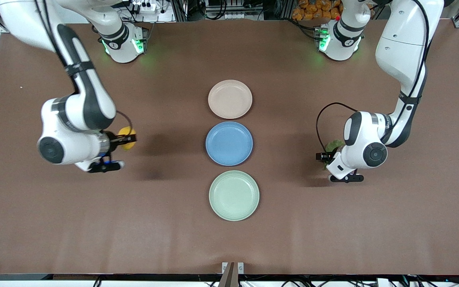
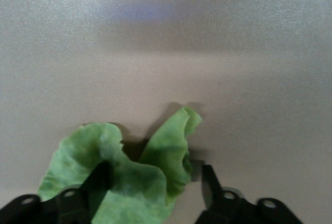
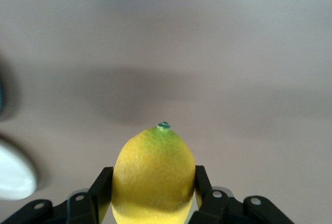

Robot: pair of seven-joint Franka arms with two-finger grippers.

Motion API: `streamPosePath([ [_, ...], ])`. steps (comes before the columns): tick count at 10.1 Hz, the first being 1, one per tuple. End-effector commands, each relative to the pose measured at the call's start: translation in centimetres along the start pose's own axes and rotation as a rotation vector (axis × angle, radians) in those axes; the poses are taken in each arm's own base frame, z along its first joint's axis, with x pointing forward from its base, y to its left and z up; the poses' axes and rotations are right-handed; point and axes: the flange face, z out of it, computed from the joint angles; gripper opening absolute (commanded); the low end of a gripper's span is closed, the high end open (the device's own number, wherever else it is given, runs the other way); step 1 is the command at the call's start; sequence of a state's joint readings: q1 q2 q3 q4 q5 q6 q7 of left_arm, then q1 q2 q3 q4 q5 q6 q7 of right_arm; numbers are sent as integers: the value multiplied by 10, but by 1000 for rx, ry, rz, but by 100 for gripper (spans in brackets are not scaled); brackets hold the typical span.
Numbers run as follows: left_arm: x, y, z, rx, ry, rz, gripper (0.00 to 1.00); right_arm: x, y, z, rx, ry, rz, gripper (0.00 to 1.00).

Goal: Place lemon and lettuce in plates
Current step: 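Carry the lemon with the right gripper over the beige plate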

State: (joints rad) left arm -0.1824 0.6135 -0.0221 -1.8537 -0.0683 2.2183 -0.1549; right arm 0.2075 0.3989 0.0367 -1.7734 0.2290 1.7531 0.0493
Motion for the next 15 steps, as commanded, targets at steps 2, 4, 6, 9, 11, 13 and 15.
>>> streamPosePath([
  [2,3,-6,-9,-12,13,-24,4,-50,-138,19,25,-65,30,0],
  [4,3,-5,-9,-13,11,-26,0,-78,-221,45,-32,-30,75,0],
  [6,4,-2,-13,-11,19,-19,0,-107,-268,82,-87,-49,54,0],
  [9,11,2,-33,-13,59,-9,0,-123,-302,137,-108,-4,48,0],
  [11,17,-1,-56,-16,87,-8,0,-126,-320,169,-116,18,9,0],
  [13,20,6,-86,-21,100,-2,0,-128,-331,184,-119,34,-13,0],
  [15,28,11,-111,-29,137,0,0,-123,-335,199,-110,58,-16,0],
])
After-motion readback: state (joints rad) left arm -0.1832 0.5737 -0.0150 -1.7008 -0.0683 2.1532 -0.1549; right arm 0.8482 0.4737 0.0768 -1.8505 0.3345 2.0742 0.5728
